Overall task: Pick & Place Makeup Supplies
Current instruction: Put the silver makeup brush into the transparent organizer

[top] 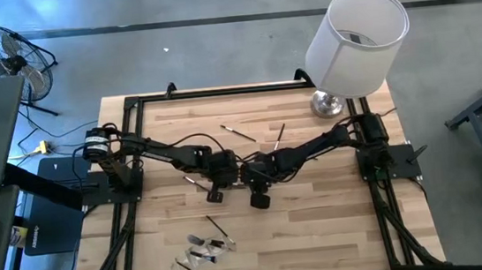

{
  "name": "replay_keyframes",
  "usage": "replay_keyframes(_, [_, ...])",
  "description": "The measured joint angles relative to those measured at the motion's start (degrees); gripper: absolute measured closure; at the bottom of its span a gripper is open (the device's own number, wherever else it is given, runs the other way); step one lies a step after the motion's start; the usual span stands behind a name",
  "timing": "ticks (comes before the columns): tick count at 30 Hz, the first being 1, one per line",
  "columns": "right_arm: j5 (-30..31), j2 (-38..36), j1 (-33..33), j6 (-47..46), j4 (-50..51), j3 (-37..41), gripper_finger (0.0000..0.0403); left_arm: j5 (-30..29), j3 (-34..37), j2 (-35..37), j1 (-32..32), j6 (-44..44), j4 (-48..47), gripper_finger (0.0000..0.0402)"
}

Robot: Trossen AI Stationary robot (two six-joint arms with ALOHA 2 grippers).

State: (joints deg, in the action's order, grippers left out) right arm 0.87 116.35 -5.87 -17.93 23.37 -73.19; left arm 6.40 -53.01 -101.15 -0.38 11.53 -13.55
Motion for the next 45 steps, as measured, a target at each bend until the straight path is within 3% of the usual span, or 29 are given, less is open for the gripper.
replay_keyframes(8, [0.1, -1.2, 0.0, 1.4, 2.6, 0.2, 0.0385, -1.7, -1.0, 0.3, 0.7, -0.2, 1.1, 0.0341])
replay_keyframes(14, [2.7, -4.9, 1.0, 4.4, 12.8, 0.5, 0.0393, -3.6, -3.6, 0.2, 1.2, -2.8, 0.9, 0.028])
replay_keyframes(20, [3.4, -14.2, 2.0, 3.7, 9.9, 11.5, 0.0395, -5.0, -7.9, 0.4, 1.2, -6.3, 0.1, 0.0264])
replay_keyframes(26, [4.8, -31.9, 2.1, -9.3, -13.3, 33.4, 0.0395, -3.1, -9.8, 0.5, 2.8, -12.4, 2.9, 0.0263])
replay_keyframes(33, [14.9, -44.3, 0.6, -20.6, -50.6, 54.0, 0.0395, 11.0, -9.8, 0.5, 10.1, -20.2, 10.7, 0.0263])
replay_keyframes(39, [19.8, -45.1, 0.5, -19.2, -67.9, 58.2, 0.0395, 25.0, -9.8, 0.5, 14.9, -28.9, 29.3, 0.0263])
replay_keyframes(45, [21.8, -45.1, 0.5, -11.6, -78.8, 55.9, 0.0395, 25.8, -9.8, 0.5, 15.0, -36.9, 53.7, 0.0263])
